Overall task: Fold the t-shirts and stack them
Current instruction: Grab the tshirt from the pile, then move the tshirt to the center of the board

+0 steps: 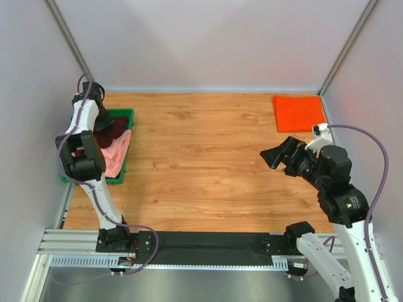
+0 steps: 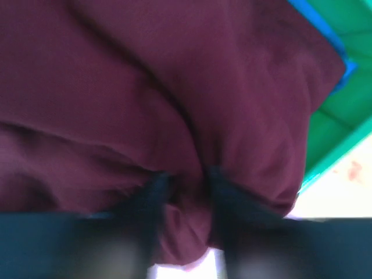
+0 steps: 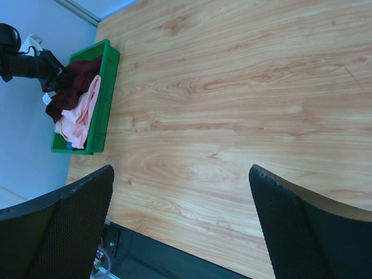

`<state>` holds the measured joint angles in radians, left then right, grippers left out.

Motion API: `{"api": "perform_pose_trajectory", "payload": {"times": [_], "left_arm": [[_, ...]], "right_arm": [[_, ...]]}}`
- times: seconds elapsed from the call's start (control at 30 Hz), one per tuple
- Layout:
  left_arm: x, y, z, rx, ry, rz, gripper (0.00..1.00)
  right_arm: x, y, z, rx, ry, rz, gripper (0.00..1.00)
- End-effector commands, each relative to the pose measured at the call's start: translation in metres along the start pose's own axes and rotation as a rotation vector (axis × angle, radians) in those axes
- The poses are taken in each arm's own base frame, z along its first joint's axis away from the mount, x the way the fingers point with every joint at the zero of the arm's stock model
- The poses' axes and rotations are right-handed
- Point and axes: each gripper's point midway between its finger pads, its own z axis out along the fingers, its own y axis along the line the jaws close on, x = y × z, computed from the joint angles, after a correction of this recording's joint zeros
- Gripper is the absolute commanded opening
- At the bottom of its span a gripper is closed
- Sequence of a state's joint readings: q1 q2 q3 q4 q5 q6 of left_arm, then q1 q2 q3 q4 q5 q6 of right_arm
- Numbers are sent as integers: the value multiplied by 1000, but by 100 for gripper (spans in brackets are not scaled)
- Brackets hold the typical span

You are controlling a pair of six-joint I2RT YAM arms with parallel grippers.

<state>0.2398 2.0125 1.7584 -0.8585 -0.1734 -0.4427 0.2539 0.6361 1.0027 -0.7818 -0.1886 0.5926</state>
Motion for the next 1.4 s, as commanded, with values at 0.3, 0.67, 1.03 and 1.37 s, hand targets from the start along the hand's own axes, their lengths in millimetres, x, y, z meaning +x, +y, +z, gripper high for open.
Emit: {"api": "perform_pose_trajectory", "payload": {"times": [0.3,0.67,1.03,1.37], "left_arm": [[-106,-108,-329,698,-656,116,0],[129,-211,-379,1282,-349,459,3],[334,-175,-179,1036,243,515,59],[366,-225,-162,1059,275,569,65]], "right_arm": [[-31,19,-9,-33,-80,-50,100],[-17,-10,4,84,-30,-55,100],[54,-85,42,298,143,5,96],[70,-170,117,546,184,140,71]]}}
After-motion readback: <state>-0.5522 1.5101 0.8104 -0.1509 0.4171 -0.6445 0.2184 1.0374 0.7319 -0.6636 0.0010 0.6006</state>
